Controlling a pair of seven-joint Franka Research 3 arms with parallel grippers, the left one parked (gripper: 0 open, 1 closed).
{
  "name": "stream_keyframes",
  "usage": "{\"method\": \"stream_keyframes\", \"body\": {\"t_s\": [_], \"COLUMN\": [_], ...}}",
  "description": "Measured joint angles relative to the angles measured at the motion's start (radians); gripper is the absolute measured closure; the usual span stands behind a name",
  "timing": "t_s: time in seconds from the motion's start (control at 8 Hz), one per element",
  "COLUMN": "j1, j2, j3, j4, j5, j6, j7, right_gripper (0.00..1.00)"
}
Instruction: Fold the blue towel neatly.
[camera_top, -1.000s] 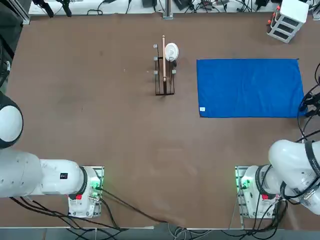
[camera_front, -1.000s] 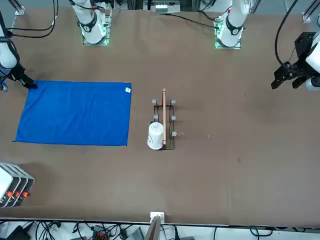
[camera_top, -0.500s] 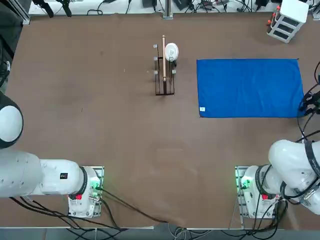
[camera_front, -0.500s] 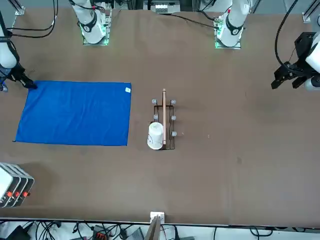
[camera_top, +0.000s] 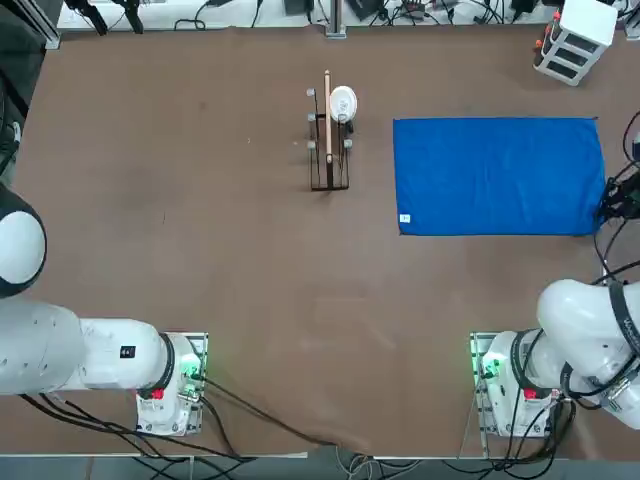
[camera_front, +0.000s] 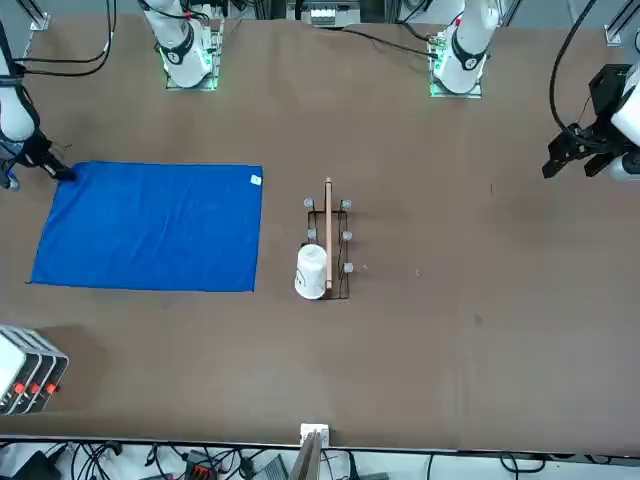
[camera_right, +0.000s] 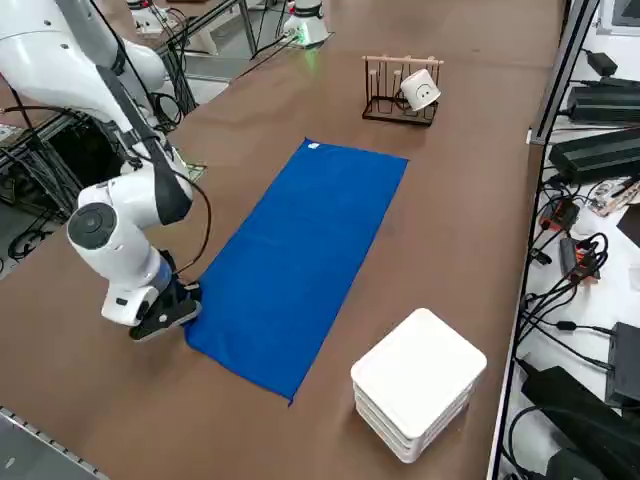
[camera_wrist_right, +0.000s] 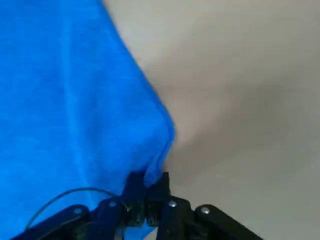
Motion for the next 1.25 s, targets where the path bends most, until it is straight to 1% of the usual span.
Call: {"method": "stream_keyframes", "body": {"t_s": [0.25, 0.38, 0.62, 1.0, 1.12, 1.25], "j1": [0.014, 0.043, 0.119, 0.237, 0.281, 0.315], "j2": [-0.045, -0.073, -0.116, -0.129, -0.130, -0.133], "j3": [0.057, 0.074, 0.080, 0.085, 0.096, 0.115], "j4": [0.007, 0.008, 0.022, 0.037, 0.037, 0.037], "j5": [0.000, 0.000, -0.001, -0.001, -0.001, -0.001], "j6": [-0.073, -0.110, -0.181, -0.303, -0.329, -0.346], "j7": [-0.042, -0.057, -0.093, -0.127, -0.133, -0.138], "right_gripper": [0.97, 0.97, 0.97, 0.97, 0.97, 0.97]}}
